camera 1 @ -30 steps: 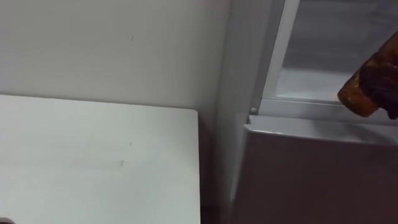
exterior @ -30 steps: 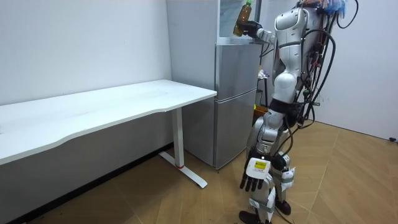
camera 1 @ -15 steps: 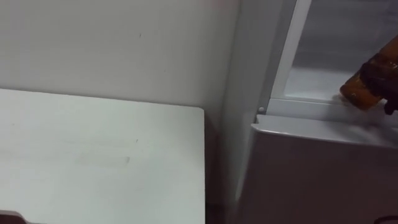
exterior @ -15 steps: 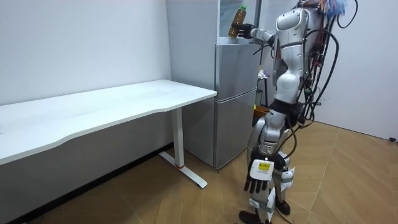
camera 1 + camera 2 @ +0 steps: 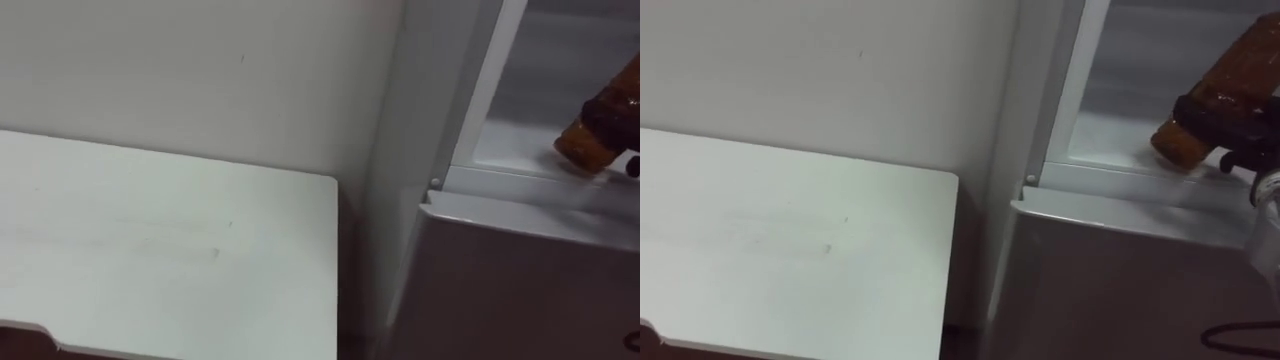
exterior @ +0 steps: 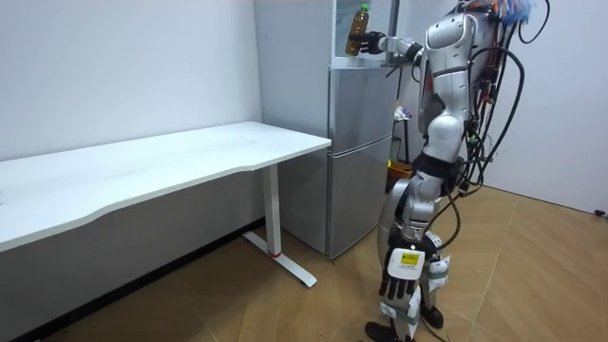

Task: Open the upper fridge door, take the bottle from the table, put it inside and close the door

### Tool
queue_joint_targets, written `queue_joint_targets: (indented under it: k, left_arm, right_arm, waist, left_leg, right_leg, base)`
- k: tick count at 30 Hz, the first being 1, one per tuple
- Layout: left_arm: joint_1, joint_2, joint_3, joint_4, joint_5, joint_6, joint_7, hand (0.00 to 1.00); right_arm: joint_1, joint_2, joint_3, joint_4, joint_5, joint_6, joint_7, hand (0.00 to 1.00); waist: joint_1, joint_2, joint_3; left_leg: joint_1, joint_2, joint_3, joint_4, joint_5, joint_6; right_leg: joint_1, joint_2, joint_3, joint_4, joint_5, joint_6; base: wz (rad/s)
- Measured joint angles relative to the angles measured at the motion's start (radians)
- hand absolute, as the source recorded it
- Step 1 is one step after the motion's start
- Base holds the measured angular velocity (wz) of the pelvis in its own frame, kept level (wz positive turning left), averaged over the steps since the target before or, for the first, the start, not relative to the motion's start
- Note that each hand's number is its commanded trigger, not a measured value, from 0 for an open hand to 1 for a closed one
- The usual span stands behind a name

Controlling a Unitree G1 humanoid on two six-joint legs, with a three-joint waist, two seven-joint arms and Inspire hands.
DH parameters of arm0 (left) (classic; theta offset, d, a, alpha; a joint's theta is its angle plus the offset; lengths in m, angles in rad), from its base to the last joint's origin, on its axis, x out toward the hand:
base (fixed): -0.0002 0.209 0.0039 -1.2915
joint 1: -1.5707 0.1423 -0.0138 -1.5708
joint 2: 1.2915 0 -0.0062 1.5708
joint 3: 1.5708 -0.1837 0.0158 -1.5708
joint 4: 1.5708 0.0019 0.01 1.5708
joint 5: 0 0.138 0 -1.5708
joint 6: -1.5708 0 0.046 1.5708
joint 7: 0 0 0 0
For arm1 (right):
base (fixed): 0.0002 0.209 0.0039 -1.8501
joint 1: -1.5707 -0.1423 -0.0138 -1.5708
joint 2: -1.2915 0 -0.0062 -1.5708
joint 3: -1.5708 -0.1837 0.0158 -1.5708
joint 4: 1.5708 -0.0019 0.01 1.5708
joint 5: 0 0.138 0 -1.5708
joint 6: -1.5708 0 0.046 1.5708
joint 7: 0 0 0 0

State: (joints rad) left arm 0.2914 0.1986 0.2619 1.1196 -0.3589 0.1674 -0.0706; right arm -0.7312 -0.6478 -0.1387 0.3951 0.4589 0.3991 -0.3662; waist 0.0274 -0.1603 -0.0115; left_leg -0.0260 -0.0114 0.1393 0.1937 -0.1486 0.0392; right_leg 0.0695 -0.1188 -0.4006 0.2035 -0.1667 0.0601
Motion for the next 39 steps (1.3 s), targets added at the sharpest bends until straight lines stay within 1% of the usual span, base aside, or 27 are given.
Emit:
queue_joint_targets:
  k: [2,5,6,9,17,19,21,24,25,26,27,28,29,30,32,34,36,37,39]
  left_arm:
    - [0.001,0.005,0.000,0.000,-0.001,0.002,0.001,0.00]
    - [0.011,0.013,0.000,-0.001,-0.001,0.003,0.003,0.00]
    - [0.014,0.016,0.000,-0.001,-0.001,0.003,0.003,0.00]
    - [0.018,0.021,0.000,-0.002,-0.001,0.004,0.004,0.00]
    - [0.055,0.023,0.000,0.000,-0.001,0.010,0.021,0.00]
    - [0.062,0.024,0.000,0.000,-0.001,0.016,0.024,0.00]
    - [0.070,0.023,0.000,-0.001,-0.001,0.024,0.032,0.00]
    - [0.074,0.025,-0.002,-0.001,-0.001,0.034,0.068,0.00]
    - [0.074,0.026,-0.004,-0.001,-0.001,0.036,0.073,0.00]
    - [0.074,0.030,-0.011,-0.001,-0.002,0.039,0.086,0.00]
    - [0.072,0.037,-0.012,-0.006,-0.002,0.049,0.091,0.00]
    - [0.072,0.041,-0.012,-0.009,-0.001,0.054,0.093,0.00]
    - [0.071,0.048,-0.012,-0.020,-0.001,0.065,0.100,0.00]
    - [0.070,0.052,-0.013,-0.032,-0.001,0.075,0.104,0.00]
    - [0.066,0.061,-0.035,-0.039,-0.001,0.082,0.109,0.00]
    - [0.060,0.065,-0.048,-0.040,-0.001,0.090,0.115,0.00]
    - [0.043,0.070,-0.064,-0.042,-0.001,0.107,0.135,0.00]
    - [0.039,0.072,-0.074,-0.044,-0.001,0.110,0.139,0.00]
    - [0.016,0.083,-0.093,-0.053,-0.002,0.123,0.145,0.00]
  right_arm:
    - [0.000,-0.011,0.019,0.004,0.000,0.001,0.008,1.00]
    - [-0.002,-0.012,0.043,0.004,-0.001,0.003,0.010,1.00]
    - [-0.006,-0.013,0.046,0.004,-0.001,0.006,0.009,1.00]
    - [-0.006,-0.017,0.058,0.006,-0.018,0.007,0.008,1.00]
    - [-0.005,-0.018,0.081,0.017,-0.028,0.006,0.006,1.00]
    - [-0.005,-0.018,0.081,0.028,-0.028,0.007,-0.016,1.00]
    - [-0.005,-0.018,0.084,0.037,-0.028,0.005,-0.054,1.00]
    - [-0.005,-0.024,0.119,0.040,-0.031,-0.014,-0.103,1.00]
    - [-0.005,-0.025,0.123,0.044,-0.031,-0.019,-0.105,1.00]
    - [-0.006,-0.025,0.134,0.062,-0.032,-0.038,-0.112,1.00]
    - [-0.010,-0.027,0.141,0.090,-0.032,-0.057,-0.115,1.00]
    - [-0.015,-0.027,0.146,0.108,-0.032,-0.063,-0.117,1.00]
    - [-0.035,-0.028,0.159,0.149,-0.032,-0.072,-0.125,1.00]
    - [-0.058,-0.028,0.168,0.187,-0.039,-0.073,-0.131,0.87]
    - [-0.082,-0.028,0.185,0.232,-0.053,-0.080,-0.145,0.00]
    - [-0.089,-0.031,0.204,0.270,-0.058,-0.098,-0.160,0.00]
    - [-0.094,-0.034,0.219,0.306,-0.060,-0.128,-0.183,0.00]
    - [-0.095,-0.036,0.224,0.312,-0.060,-0.134,-0.188,0.00]
    - [-0.103,-0.040,0.237,0.356,-0.060,-0.157,-0.185,0.00]
  waist:
    - [0.008,-0.004,-0.0005]
    - [0.014,-0.005,-0.0015]
    - [0.023,-0.005,-0.0014]
    - [0.034,-0.005,-0.0014]
    - [0.052,-0.006,-0.0009]
    - [0.059,-0.007,-0.0007]
    - [0.067,-0.004,0.0015]
    - [0.077,-0.001,0.0034]
    - [0.078,0.002,0.0054]
    - [0.081,0.003,0.0060]
    - [0.081,-0.001,0.0032]
    - [0.083,-0.003,0.0018]
    - [0.089,-0.009,-0.0030]
    - [0.089,-0.010,-0.0024]
    - [0.097,-0.010,-0.0020]
    - [0.115,-0.008,-0.0008]
    - [0.118,-0.006,0.0001]
    - [0.119,-0.006,0.0001]
    - [0.131,-0.006,0.0003]
  left_leg:
    - [-0.001,0.000,-0.002,0.001,0.000,0.000]
    - [-0.002,0.000,-0.005,0.001,0.000,0.000]
    - [-0.003,0.000,-0.007,0.002,0.000,0.000]
    - [-0.007,-0.001,-0.013,0.006,0.000,0.000]
    - [-0.017,-0.003,-0.040,0.016,-0.001,0.000]
    - [-0.016,-0.003,-0.046,0.021,-0.001,0.000]
    - [-0.029,-0.003,-0.059,0.032,-0.001,0.000]
    - [-0.051,-0.001,-0.072,0.048,-0.003,-0.003]
    - [-0.053,-0.001,-0.077,0.049,-0.003,-0.005]
    - [-0.059,-0.001,-0.084,0.052,-0.002,-0.007]
    - [-0.072,-0.001,-0.096,0.062,-0.001,-0.008]
    - [-0.079,0.000,-0.100,0.066,0.000,-0.009]
    - [-0.094,0.002,-0.103,0.072,0.001,-0.013]
    - [-0.111,0.004,-0.110,0.084,0.000,-0.016]
    - [-0.124,0.006,-0.116,0.096,0.001,-0.018]
    - [-0.138,0.010,-0.119,0.104,0.001,-0.019]
    - [-0.162,0.013,-0.132,0.127,-0.001,-0.017]
    - [-0.168,0.014,-0.132,0.131,-0.002,-0.015]
    - [-0.186,0.018,-0.147,0.142,0.000,-0.018]
  right_leg:
    - [0.000,0.000,-0.001,0.000,0.000,0.000]
    - [0.001,0.000,-0.001,0.000,0.000,0.000]
    - [0.001,0.000,-0.002,0.000,0.000,0.000]
    - [0.004,0.000,-0.010,0.000,0.000,0.000]
    - [0.017,0.002,-0.017,-0.001,0.000,0.001]
    - [0.020,0.003,-0.020,0.000,0.000,0.001]
    - [0.019,0.005,-0.024,-0.001,0.000,0.001]
    - [0.012,0.010,-0.025,-0.004,0.000,0.000]
    - [0.012,0.011,-0.025,-0.005,0.000,0.000]
    - [0.011,0.013,-0.026,-0.006,0.000,0.000]
    - [0.010,0.017,-0.028,-0.009,0.000,0.000]
    - [0.005,0.019,-0.029,-0.011,0.000,0.000]
    - [-0.001,0.023,-0.031,-0.017,0.000,0.000]
    - [-0.006,0.029,-0.032,-0.018,0.005,-0.008]
    - [-0.017,0.034,-0.034,-0.018,0.009,-0.015]
    - [-0.019,0.036,-0.044,-0.018,0.013,-0.021]
    - [-0.030,0.040,-0.068,-0.018,0.014,-0.022]
    - [-0.036,0.041,-0.069,-0.018,0.014,-0.022]
    - [-0.047,0.048,-0.068,-0.018,0.015,-0.025]
  base:
    - [0.04]
    - [0.03]
    - [0.03]
    - [0.08]
    - [0.10]
    - [0.09]
    - [0.14]
    - [0.11]
    - [0.17]
    - [0.23]
    - [0.23]
    - [0.20]
    - [0.16]
    - [0.15]
    - [0.12]
    - [0.03]
    - [0.17]
    - [0.11]
    - [0.05]
